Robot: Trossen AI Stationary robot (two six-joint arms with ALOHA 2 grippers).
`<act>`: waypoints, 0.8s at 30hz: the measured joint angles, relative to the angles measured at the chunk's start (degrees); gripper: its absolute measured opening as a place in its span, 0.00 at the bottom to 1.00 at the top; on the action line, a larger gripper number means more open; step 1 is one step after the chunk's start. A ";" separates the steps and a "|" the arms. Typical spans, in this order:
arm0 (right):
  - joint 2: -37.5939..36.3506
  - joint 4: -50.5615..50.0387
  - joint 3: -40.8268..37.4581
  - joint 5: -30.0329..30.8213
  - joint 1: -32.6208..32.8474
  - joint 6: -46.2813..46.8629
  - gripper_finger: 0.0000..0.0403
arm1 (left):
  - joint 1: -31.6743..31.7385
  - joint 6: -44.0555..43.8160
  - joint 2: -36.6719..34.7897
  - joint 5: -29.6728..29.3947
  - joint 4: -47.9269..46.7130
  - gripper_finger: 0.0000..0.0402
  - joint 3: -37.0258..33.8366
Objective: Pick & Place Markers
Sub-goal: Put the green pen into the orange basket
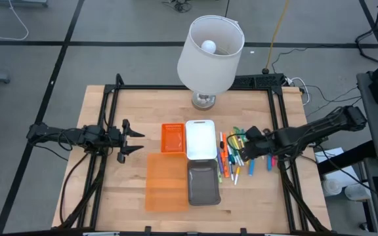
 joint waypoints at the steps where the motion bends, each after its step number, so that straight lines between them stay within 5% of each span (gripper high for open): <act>1: -0.08 3.83 0.02 0.74 0.00 -3.34 0.02 | 0.01 -0.02 -0.01 0.00 0.00 0.57 0.00; 13: -0.15 52.37 -1.64 -5.01 0.11 -51.73 0.02 | 0.02 -0.01 -0.01 0.00 -0.02 0.57 0.00; 24: -0.13 69.00 -9.06 -10.15 0.09 -63.98 0.02 | 0.00 0.00 -0.02 0.00 -0.03 0.57 0.00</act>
